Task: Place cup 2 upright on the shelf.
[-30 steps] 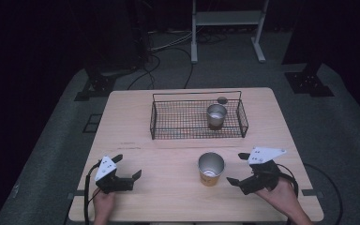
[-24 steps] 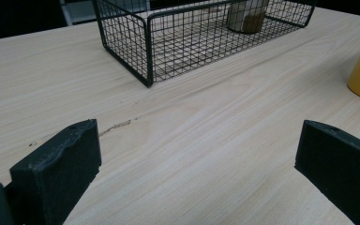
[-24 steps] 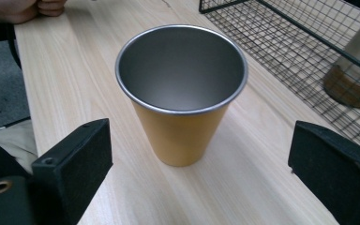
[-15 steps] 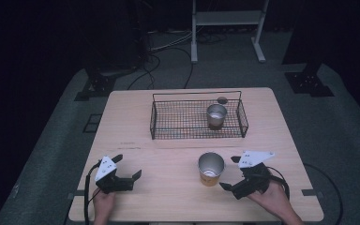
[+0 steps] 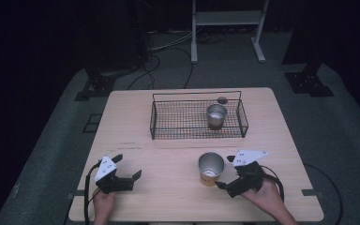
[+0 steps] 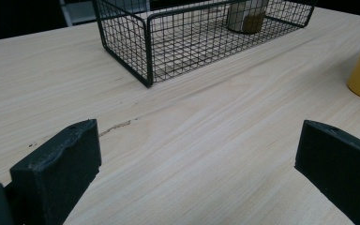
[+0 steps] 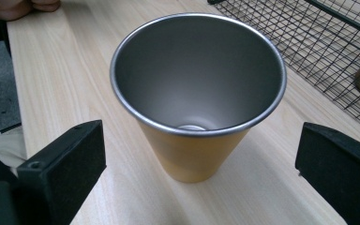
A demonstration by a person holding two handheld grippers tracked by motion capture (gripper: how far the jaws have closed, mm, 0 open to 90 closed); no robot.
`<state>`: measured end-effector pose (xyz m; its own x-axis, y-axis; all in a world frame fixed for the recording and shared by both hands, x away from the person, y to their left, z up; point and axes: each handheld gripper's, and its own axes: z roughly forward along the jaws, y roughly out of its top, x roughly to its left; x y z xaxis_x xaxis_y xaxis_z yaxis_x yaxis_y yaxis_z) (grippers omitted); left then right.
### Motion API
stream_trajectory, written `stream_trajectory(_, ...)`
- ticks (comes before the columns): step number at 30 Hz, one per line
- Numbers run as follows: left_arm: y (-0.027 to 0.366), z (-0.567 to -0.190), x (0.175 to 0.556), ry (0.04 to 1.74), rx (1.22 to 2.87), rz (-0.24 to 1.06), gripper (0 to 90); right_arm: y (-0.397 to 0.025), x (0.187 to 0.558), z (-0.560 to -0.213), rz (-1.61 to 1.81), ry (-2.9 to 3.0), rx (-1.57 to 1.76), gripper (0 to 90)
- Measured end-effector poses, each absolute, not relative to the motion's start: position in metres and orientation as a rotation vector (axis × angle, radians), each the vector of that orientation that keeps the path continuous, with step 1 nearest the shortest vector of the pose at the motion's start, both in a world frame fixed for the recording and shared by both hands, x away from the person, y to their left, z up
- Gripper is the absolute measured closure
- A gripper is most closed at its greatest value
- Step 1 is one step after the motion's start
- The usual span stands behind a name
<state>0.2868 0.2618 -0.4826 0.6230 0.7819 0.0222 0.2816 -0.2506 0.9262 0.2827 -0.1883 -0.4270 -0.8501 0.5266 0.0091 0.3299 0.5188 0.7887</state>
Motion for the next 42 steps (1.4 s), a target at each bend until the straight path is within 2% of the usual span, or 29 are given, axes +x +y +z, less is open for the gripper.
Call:
stream_trajectory(35,0.262,-0.483,0.287,0.858,1.812,0.605,0.0,-0.154,0.299,-0.429,1.169,2.598,0.662,1.4)
stream_trajectory(42,0.262,-0.483,0.287,0.858,1.811,0.605,0.0,-0.152,0.302,-0.427,1.150,2.613,0.657,6.2)
